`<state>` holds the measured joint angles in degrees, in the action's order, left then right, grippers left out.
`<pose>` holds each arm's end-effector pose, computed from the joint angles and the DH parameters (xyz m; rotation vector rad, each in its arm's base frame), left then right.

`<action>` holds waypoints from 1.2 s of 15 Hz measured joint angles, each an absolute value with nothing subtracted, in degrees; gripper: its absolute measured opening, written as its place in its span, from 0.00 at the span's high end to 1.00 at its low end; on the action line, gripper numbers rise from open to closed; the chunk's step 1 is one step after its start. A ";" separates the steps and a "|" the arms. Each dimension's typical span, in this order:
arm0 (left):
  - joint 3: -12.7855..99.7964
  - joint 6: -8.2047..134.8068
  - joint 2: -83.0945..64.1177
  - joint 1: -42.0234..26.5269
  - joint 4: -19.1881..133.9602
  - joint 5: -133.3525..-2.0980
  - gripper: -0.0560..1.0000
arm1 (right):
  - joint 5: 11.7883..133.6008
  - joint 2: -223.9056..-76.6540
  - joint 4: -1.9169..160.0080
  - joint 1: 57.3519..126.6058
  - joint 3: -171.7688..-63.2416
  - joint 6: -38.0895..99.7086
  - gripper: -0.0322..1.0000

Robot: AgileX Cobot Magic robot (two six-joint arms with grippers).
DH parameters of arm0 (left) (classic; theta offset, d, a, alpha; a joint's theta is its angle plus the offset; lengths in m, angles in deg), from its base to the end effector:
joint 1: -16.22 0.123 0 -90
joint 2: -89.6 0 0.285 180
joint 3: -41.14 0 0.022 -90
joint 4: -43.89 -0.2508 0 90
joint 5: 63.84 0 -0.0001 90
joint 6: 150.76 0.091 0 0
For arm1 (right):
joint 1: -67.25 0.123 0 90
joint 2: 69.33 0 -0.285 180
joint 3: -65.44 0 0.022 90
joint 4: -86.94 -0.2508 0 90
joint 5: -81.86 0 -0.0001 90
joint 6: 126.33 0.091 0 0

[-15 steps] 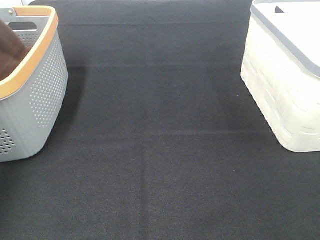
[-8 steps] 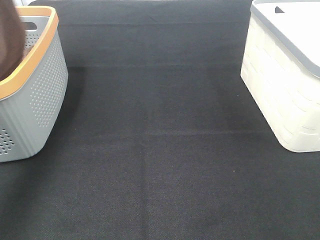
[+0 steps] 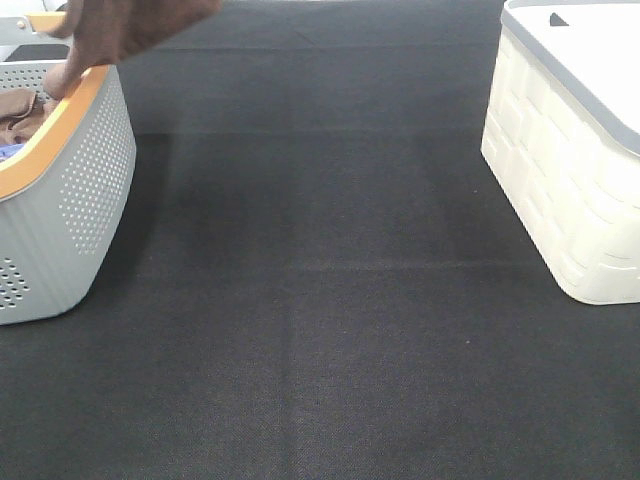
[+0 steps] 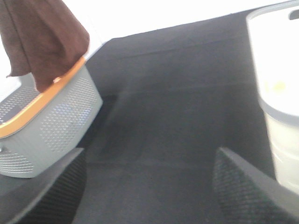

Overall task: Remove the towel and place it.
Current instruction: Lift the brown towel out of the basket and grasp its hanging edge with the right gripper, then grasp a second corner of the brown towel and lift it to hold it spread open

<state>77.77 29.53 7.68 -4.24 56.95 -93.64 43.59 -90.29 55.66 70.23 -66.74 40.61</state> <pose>0.3152 -0.1285 0.5433 0.2199 1.5902 -0.5181 0.0421 0.0315 0.3171 -0.0879 1.8056 0.4854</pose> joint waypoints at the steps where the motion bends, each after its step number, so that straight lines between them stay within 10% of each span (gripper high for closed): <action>1: 77.77 29.53 7.68 -6.59 56.95 -93.23 0.95 | 44.62 -94.65 51.13 70.23 -67.14 34.19 0.29; 8: 77.77 29.24 13.24 -15.64 56.95 -92.38 0.95 | 40.72 -123.87 25.12 71.78 -79.97 -10.16 0.31; 18: 77.77 29.24 18.05 -22.52 56.89 -86.02 0.95 | 72.41 -145.58 20.48 99.05 -83.35 -22.07 0.32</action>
